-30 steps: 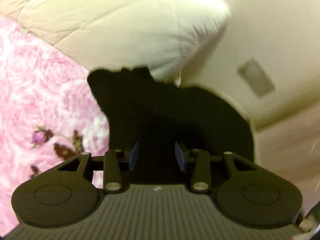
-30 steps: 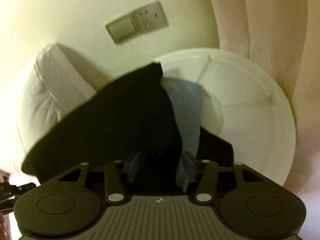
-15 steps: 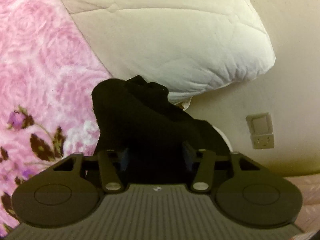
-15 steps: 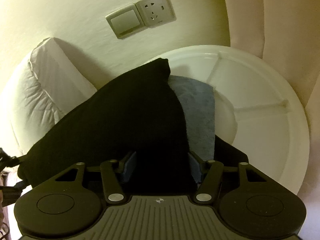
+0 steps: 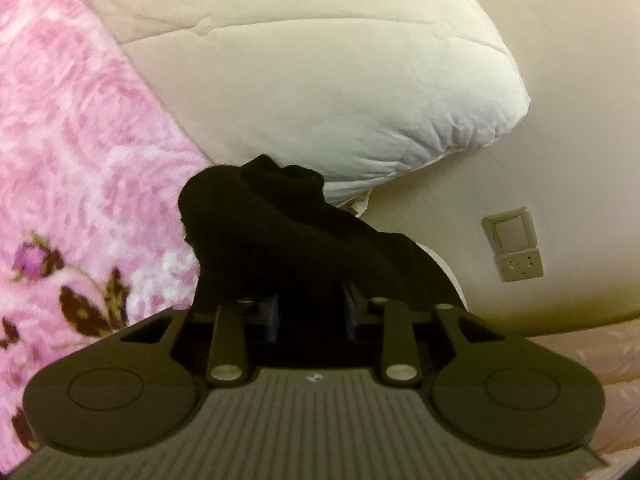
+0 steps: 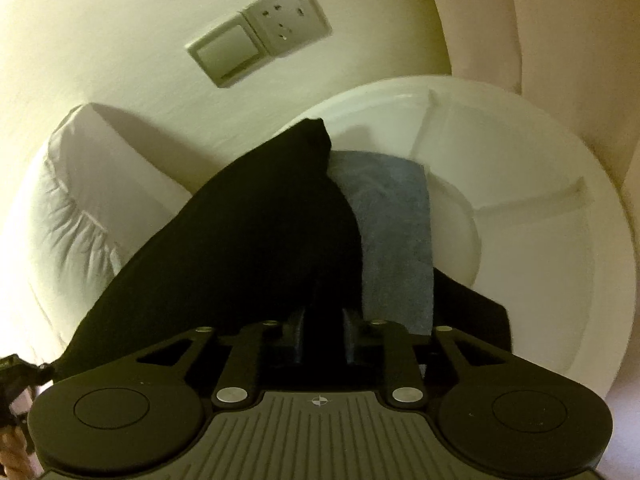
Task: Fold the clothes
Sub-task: 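Lift the black garment from the basket with both grippers and carry it to the bed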
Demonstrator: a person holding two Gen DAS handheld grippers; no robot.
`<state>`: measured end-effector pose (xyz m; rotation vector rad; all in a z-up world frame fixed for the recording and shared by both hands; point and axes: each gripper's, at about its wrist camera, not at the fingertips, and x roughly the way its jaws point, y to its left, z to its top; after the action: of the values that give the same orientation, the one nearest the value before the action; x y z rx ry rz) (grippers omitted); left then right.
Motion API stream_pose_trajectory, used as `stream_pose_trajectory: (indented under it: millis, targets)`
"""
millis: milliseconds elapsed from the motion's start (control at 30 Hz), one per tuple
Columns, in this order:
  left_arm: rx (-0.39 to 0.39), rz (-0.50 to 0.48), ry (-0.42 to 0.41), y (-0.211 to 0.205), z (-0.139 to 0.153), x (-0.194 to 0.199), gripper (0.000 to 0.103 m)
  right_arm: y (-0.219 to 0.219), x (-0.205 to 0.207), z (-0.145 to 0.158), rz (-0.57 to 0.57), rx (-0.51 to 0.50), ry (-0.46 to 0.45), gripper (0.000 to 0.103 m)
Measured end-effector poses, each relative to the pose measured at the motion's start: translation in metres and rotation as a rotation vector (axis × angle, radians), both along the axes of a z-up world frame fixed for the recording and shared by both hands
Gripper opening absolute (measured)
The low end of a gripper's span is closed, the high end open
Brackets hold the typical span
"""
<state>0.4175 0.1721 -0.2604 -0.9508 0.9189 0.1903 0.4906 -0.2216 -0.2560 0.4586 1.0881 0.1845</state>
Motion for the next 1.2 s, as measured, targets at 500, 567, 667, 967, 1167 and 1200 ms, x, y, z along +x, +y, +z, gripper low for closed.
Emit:
stream_pose_trajectory:
  millis: [500,567,667,967,1167,1200]
  targets:
    - [0.14,-0.062,-0.168,-0.009,0.099,-0.043,0.0,-0.027,-0.01,0.071,-0.066,0.237,-0.137,0.007]
    - [0.158,-0.055,-0.199,-0.011,0.114,-0.051,0.0,-0.027,-0.007,0.089,-0.044,0.276,-0.176,0.007]
    - [0.179,-0.026,-0.245,-0.013,0.136,-0.065,0.0,-0.021,-0.006,0.116,0.006,0.331,-0.239,0.007]
    - [0.267,0.162,-0.409,-0.01,0.208,-0.161,0.0,0.021,-0.009,0.204,0.222,0.499,-0.428,0.007]
    - [0.344,0.315,-0.573,0.01,0.273,-0.256,0.0,0.084,-0.028,0.255,0.449,0.603,-0.484,0.006]
    - [0.339,0.33,-0.542,0.012,0.269,-0.268,0.0,0.103,-0.036,0.26,0.496,0.597,-0.481,0.006]
